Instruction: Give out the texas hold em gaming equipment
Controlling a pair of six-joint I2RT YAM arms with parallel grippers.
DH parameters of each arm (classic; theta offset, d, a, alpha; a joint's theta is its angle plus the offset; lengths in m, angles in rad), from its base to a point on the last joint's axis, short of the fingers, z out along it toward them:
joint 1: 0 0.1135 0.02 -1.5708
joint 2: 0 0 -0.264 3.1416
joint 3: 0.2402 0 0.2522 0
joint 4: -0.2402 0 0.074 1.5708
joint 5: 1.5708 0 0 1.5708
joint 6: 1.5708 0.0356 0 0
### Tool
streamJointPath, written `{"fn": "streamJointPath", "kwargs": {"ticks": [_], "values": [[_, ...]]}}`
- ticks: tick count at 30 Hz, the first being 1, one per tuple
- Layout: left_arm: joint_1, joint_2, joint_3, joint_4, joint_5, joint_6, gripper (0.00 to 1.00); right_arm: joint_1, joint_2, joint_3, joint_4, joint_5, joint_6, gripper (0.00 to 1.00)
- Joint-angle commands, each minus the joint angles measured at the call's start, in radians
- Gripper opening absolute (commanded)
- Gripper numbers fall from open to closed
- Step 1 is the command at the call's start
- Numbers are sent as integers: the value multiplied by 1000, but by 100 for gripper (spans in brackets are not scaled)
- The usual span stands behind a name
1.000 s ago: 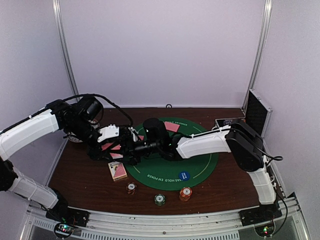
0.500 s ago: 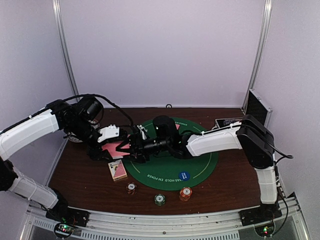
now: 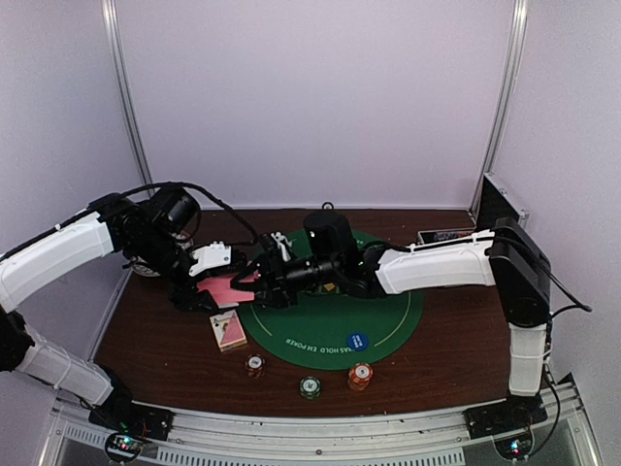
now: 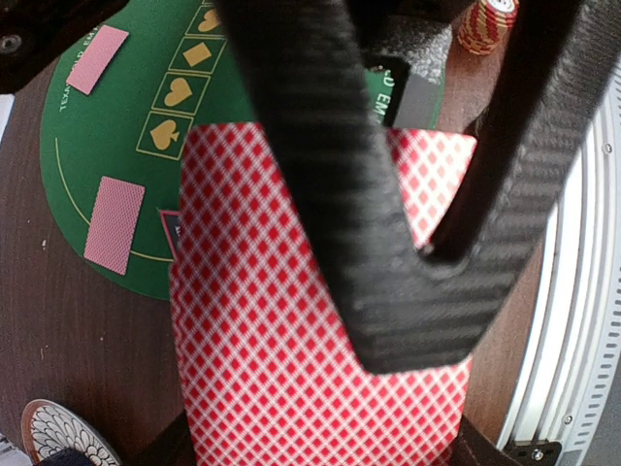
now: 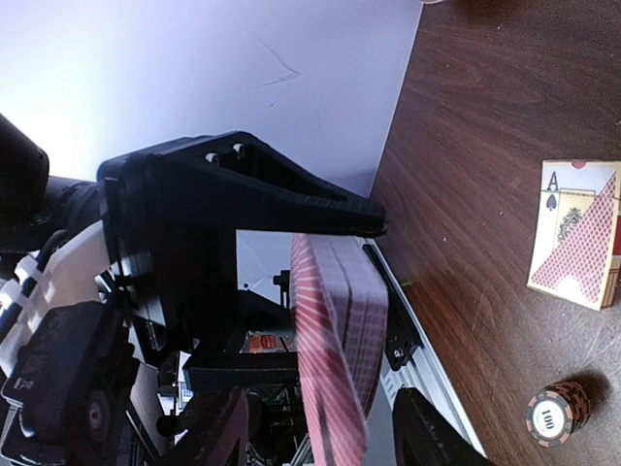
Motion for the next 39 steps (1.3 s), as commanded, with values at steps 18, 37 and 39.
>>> {"fn": "streamJointPath", "kwargs": {"ticks": [18, 37, 39], "values": [[-2, -24, 24, 30, 8, 1, 0, -36, -169, -54, -215, -62, -68, 0], [-2, -25, 25, 21, 8, -2, 0, -270, -340, -556, -281, -63, -212, 0], [-2, -28, 25, 20, 8, -2, 0, -293, -329, -596, -270, -57, -229, 0]]}}
